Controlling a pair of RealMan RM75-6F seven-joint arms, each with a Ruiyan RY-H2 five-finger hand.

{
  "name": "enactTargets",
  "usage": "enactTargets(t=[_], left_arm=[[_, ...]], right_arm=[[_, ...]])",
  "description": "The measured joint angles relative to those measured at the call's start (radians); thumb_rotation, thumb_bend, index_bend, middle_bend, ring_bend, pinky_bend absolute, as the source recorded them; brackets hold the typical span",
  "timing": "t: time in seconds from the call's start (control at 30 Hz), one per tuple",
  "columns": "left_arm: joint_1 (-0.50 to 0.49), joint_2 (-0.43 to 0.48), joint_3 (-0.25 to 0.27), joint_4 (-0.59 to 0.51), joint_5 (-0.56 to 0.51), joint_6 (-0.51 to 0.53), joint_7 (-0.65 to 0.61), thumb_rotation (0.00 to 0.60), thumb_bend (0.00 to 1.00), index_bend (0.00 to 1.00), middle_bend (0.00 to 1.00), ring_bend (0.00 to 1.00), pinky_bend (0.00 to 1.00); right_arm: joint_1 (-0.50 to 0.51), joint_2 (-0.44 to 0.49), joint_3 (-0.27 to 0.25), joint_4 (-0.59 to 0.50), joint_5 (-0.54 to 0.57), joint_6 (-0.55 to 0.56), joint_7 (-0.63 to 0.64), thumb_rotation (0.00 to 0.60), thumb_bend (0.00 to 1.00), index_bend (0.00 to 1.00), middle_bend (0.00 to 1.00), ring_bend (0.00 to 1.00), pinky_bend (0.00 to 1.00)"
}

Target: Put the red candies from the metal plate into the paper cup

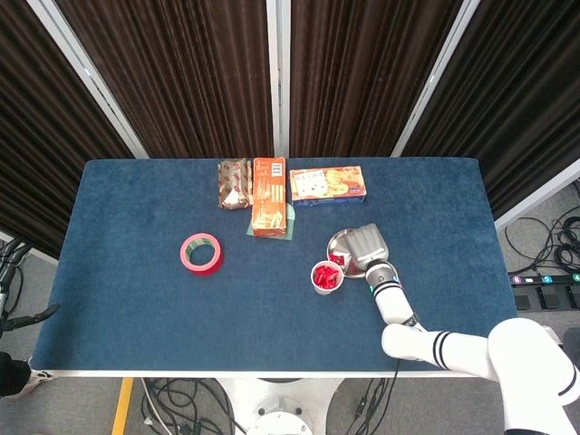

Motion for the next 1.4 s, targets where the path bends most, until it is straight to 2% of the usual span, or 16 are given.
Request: enactTargets(t=[0.3, 0.47, 0.57, 0.9, 1.03, 1.4], left_arm=[[0.0, 0.012, 0.0, -0.026, 0.006, 0.008, 0.016, 0.6, 0.12, 0.13, 0.1, 0.03, 0.1], [0.002, 0.021, 0.001, -0.05, 0.013, 0.02, 0.032, 0.6, 0.12, 0.13, 0.1, 0.03, 0.1], [0.004, 0.028, 0.001, -0.066, 0.016, 0.029, 0.043, 0.6, 0.12, 0.13, 0.1, 0.03, 0.1], [0.014, 0.039, 0.0, -0.077, 0.011, 0.038, 0.04, 0.6, 0.12, 0.13, 0.1, 0.03, 0.1], [0.014, 0.036, -0.001, -0.069, 0.009, 0.036, 0.033, 0.6, 0.12, 0.13, 0.1, 0.03, 0.1], [0.017, 0.027, -0.002, -0.049, 0.004, 0.033, 0.02, 0.6, 0.12, 0.13, 0.1, 0.03, 0.1]], right_arm=[[-0.014, 0.116, 0.027, -0.229, -0.128, 0.126, 0.025, 0.6, 0.22, 0.65, 1.0, 1.0, 1.0], [-0.027, 0.178, 0.026, -0.379, -0.208, 0.192, 0.022, 0.6, 0.23, 0.65, 1.0, 1.0, 1.0], [-0.033, 0.191, 0.019, -0.434, -0.245, 0.211, 0.016, 0.6, 0.23, 0.65, 1.0, 1.0, 1.0], [-0.027, 0.134, -0.003, -0.424, -0.24, 0.202, -0.014, 0.6, 0.22, 0.65, 1.0, 1.0, 1.0], [-0.023, 0.125, -0.001, -0.414, -0.237, 0.195, -0.014, 0.6, 0.16, 0.65, 1.0, 1.0, 1.0], [-0.017, 0.102, -0.003, -0.387, -0.228, 0.174, -0.008, 0.6, 0.12, 0.57, 1.0, 1.0, 1.0]])
